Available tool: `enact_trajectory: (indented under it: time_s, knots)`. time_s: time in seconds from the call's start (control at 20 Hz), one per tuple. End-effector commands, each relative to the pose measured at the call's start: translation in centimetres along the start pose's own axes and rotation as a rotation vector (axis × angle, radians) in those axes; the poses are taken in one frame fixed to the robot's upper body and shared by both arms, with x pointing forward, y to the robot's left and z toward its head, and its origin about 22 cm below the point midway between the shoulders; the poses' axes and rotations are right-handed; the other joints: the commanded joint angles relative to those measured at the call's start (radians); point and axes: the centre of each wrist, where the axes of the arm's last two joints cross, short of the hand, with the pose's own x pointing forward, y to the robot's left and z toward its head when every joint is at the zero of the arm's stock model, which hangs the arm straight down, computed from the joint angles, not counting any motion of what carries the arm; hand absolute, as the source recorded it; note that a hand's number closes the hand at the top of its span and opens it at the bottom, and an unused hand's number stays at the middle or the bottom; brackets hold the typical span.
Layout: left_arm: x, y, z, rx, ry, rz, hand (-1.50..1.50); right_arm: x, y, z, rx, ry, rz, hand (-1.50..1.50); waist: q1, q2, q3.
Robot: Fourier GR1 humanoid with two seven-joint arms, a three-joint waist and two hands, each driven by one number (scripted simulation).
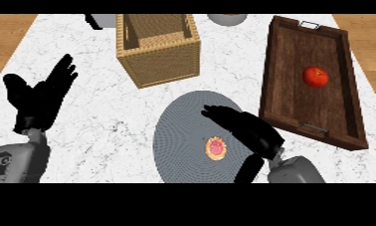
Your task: Pick the cupcake from the placemat and place it in the basket
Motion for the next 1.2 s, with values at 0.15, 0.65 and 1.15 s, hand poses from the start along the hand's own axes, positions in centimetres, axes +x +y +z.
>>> enact_trajectory:
  time_s: [0.15,0.65,1.15]
  knots:
    - [0.9,-0.6,-0.9,-0.011,-0.003,0.019,0.0,0.4,1.3,-0.3,0.006,0.033,0.074,-1.5,-0.001,0.0,0.0]
    - [-0.1,2.3,-1.3,0.01,0.003,0.005,0.0,1.0,4.1,-1.5,0.015,0.029,0.156,1.5,-0.003,0.001,0.0]
    - [0.4,-0.3,-0.9,-0.007,0.019,0.002,0.0,0.6,5.7,-3.6,0.068,0.025,0.242,1.5,0.0,0.0,0.0]
